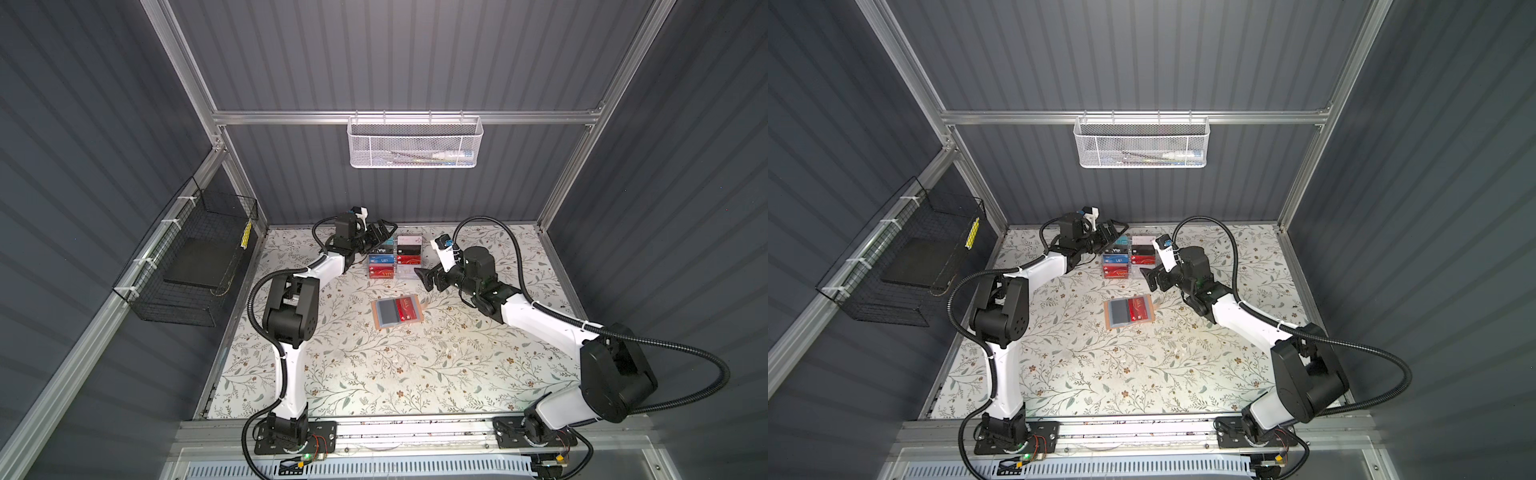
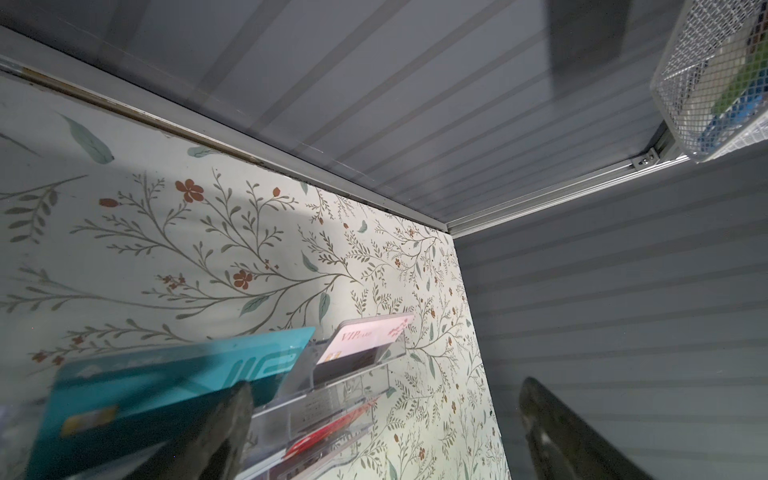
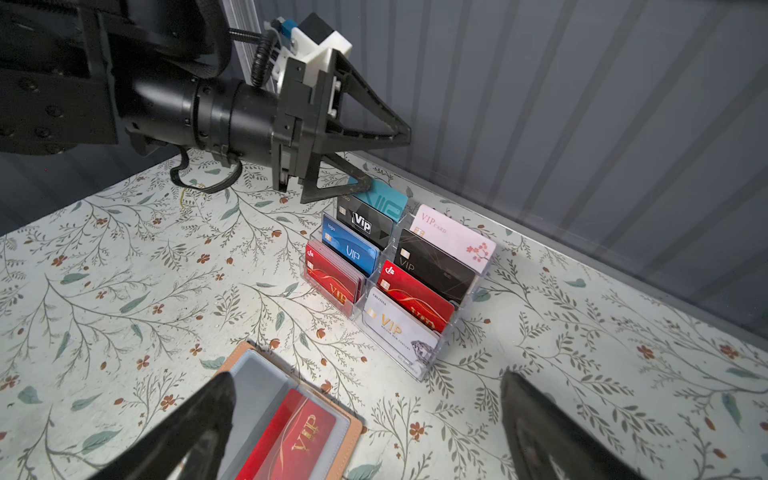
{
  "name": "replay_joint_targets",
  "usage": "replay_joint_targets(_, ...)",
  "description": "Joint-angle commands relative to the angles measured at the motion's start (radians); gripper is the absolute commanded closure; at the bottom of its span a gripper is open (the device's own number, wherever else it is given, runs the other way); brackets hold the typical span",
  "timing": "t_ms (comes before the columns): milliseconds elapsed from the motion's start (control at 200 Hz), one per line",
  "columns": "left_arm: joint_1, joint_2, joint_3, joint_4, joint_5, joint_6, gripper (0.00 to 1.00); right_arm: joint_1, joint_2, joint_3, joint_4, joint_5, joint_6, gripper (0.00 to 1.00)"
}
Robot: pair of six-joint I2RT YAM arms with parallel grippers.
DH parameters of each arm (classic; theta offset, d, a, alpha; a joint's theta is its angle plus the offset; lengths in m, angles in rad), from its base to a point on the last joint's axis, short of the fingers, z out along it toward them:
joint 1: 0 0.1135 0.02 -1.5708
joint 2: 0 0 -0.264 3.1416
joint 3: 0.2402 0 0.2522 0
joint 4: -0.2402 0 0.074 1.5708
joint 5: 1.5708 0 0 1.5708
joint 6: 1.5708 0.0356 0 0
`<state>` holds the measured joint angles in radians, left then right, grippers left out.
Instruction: Take the credit cards out of the card holder
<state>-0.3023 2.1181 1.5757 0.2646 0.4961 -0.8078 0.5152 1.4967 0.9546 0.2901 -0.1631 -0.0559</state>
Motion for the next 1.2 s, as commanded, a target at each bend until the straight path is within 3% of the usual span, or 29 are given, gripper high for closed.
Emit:
replay_joint_targets(0, -0.008, -0.106, -0.013, -0.056, -0.013, 0.084, 0.0, -0.013, -0.016, 0.015, -0.034, -0.067, 0.089, 0.01)
replay_joint_targets(110, -0.016, -0.176, -0.056, -0.09, -0.034, 0.114, 0.0, -0.03, -0.008, 0.054, -0.112, -0.15, 0.115, 0.01)
replay_joint_targets(285, -0.043, -0.276, -0.149, -0.106, -0.055, 0.12, 0.0, -0.061, -0.033, -0.019, -0.041, -0.267, 0.228, 0.01)
replay_joint_targets(760, -0.132, -0.497, -0.447, -0.099, -0.097, 0.042, 0.0, -0.059, -0.035, -0.127, 0.009, -0.32, 0.404, 0.01)
replay_joint_targets(956, -0.146, -0.564, -0.586, -0.042, -0.103, -0.028, 0.0, -0.043, 0.015, -0.147, -0.038, -0.198, 0.415, 0.01)
replay_joint_targets(1196, -0.151, -0.533, -0.727, 0.16, -0.06, -0.186, 0.0, -0.026, 0.079, -0.181, 0.058, -0.31, 0.491, 0.01)
